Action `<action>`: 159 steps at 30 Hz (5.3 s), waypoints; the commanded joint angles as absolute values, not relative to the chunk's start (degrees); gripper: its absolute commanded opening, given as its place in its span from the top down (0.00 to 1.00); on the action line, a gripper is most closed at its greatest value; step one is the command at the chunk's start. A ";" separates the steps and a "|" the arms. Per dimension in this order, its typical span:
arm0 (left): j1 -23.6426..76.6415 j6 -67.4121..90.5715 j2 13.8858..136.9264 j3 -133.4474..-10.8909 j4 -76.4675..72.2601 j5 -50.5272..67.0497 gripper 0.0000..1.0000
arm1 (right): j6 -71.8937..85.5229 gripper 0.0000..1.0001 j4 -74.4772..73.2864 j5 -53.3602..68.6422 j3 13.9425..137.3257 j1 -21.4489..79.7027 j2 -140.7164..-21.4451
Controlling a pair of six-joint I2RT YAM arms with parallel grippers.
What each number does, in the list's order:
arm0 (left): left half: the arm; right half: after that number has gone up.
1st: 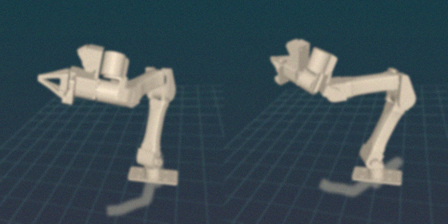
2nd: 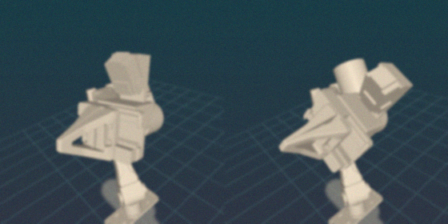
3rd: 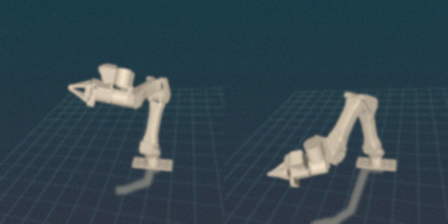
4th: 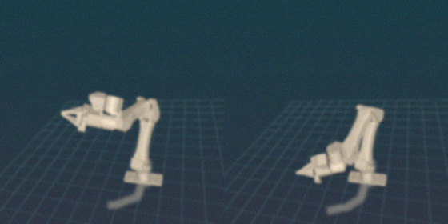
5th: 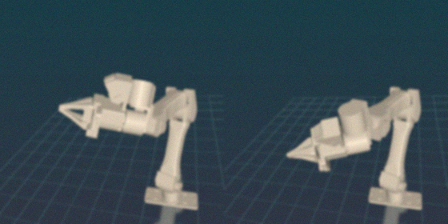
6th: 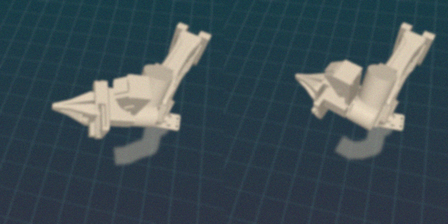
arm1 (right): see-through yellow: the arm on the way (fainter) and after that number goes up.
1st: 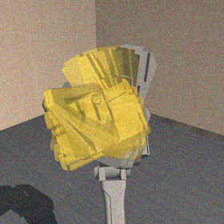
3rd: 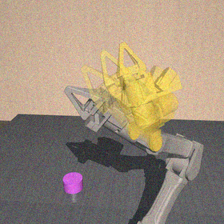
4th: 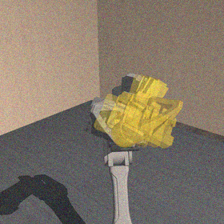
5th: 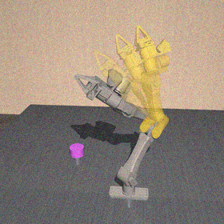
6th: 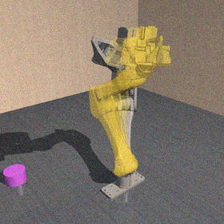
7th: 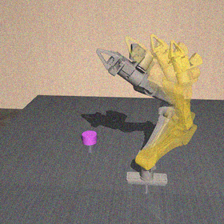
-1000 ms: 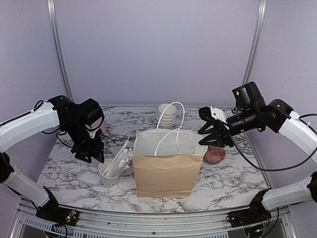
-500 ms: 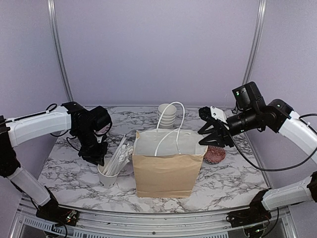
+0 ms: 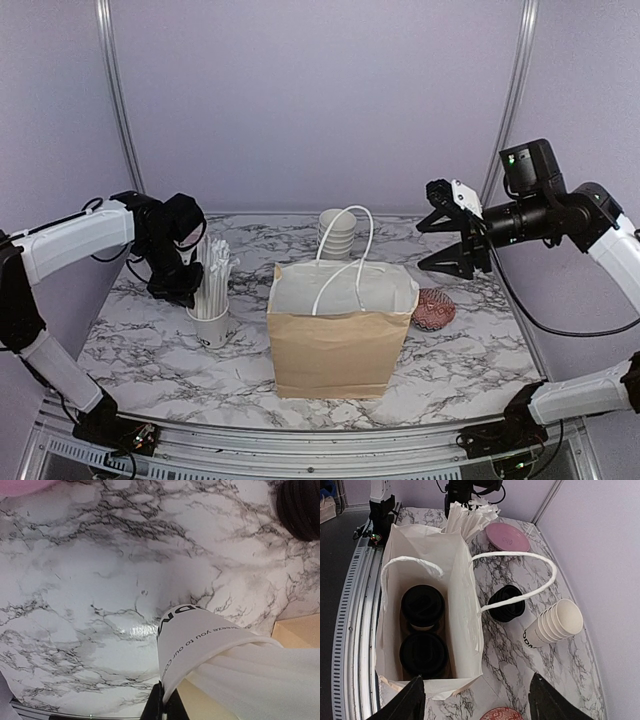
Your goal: Pack the takeout coffee
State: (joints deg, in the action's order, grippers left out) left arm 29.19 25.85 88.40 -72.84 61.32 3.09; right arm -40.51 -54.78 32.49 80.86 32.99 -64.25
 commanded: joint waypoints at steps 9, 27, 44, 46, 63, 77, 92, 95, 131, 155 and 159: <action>18.35 17.84 108.81 -94.06 51.82 5.79 1.00 | -36.20 0.31 -49.51 27.16 73.03 24.99 -63.16; 17.52 17.18 102.57 -93.04 51.50 2.51 0.55 | -33.94 0.31 -46.49 26.65 69.51 23.87 -63.34; 25.72 6.96 76.56 -75.86 24.44 7.02 0.50 | -33.90 0.32 -46.75 27.09 68.88 22.77 -64.49; 26.77 6.74 77.73 -76.05 24.49 4.19 0.51 | -33.75 0.32 -46.84 27.39 68.89 22.68 -64.59; 27.42 6.68 85.34 -78.53 25.48 -0.64 0.64 | -34.09 0.33 -46.34 27.81 67.46 22.41 -64.48; 27.87 7.06 84.28 -81.68 28.58 -2.27 1.00 | -34.23 0.33 -46.31 27.58 67.33 22.41 -64.93; 31.78 10.14 67.87 -100.61 45.19 -2.58 1.00 | -34.65 0.33 -47.36 26.09 69.93 22.41 -67.05; 34.08 12.63 66.16 -103.29 44.47 4.40 1.00 | -34.69 0.33 -47.46 25.15 70.11 22.41 -67.21; 61.25 26.71 90.45 -85.21 5.42 8.12 0.81 | -34.66 0.34 -46.49 23.83 69.31 22.32 -68.84; 37.26 16.48 78.98 -80.93 36.88 -24.95 0.50 | -34.86 0.33 -45.63 23.02 66.80 22.27 -66.37; 30.98 15.70 82.82 -81.26 35.99 -21.71 0.48 | -34.86 0.33 -45.62 23.11 66.67 22.32 -66.47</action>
State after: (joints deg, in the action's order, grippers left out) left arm 35.75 17.45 80.34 -80.97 34.41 -23.51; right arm -34.57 -46.72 23.42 66.57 22.61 -67.37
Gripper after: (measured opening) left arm 0.511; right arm 0.665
